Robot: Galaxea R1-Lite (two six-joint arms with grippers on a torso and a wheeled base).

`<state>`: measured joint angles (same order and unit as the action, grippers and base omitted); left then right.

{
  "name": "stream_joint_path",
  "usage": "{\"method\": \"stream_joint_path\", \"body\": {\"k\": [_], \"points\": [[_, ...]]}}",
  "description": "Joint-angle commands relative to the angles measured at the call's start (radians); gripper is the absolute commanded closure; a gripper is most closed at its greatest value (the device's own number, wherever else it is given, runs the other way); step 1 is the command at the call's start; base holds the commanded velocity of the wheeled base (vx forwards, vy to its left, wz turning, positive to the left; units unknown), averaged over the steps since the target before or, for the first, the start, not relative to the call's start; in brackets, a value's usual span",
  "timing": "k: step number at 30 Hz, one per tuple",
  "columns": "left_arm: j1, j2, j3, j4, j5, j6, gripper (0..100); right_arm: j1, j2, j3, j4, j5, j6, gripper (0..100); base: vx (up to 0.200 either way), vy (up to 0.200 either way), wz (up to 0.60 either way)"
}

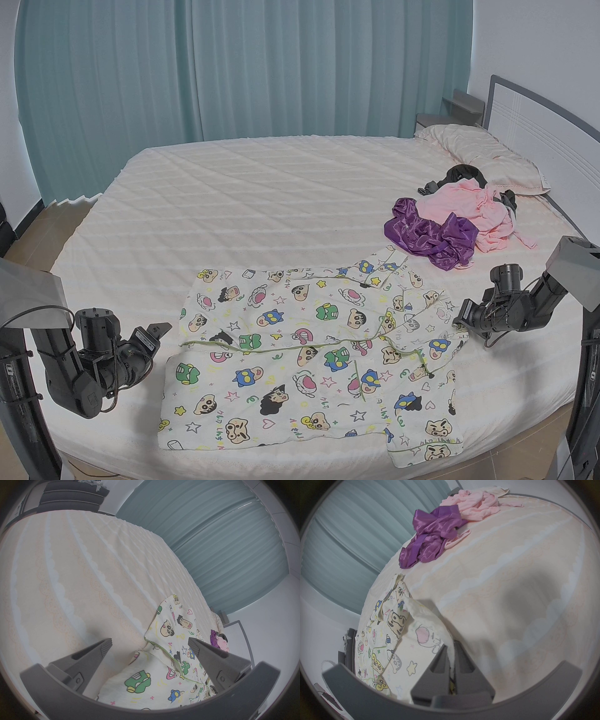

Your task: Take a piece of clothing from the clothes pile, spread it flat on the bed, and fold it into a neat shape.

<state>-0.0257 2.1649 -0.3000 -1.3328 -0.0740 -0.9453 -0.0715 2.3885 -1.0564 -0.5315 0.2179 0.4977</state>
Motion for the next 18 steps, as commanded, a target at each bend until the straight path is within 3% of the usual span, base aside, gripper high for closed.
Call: {"method": "stream_joint_path", "body": {"k": [1,8,9,18], "points": [[0.0,0.001,0.001,0.0,0.0,0.0,0,-0.008,-0.006,0.042,-0.045,-0.003,0.002,100,0.0,0.0,0.0],[0.001,0.001,-0.002,0.0,0.003,0.0,0,-0.021,-0.029,0.081,-0.097,-0.003,0.038,100,0.0,0.0,0.0],[0.001,0.001,-0.002,0.0,0.003,0.0,0,-0.024,-0.035,0.087,-0.097,-0.003,0.045,0,0.0,0.0,0.0],[0.001,-0.016,-0.036,0.0,0.008,0.007,0,-0.036,-0.127,0.161,-0.097,-0.003,0.053,0,0.0,0.0,0.0]]}}
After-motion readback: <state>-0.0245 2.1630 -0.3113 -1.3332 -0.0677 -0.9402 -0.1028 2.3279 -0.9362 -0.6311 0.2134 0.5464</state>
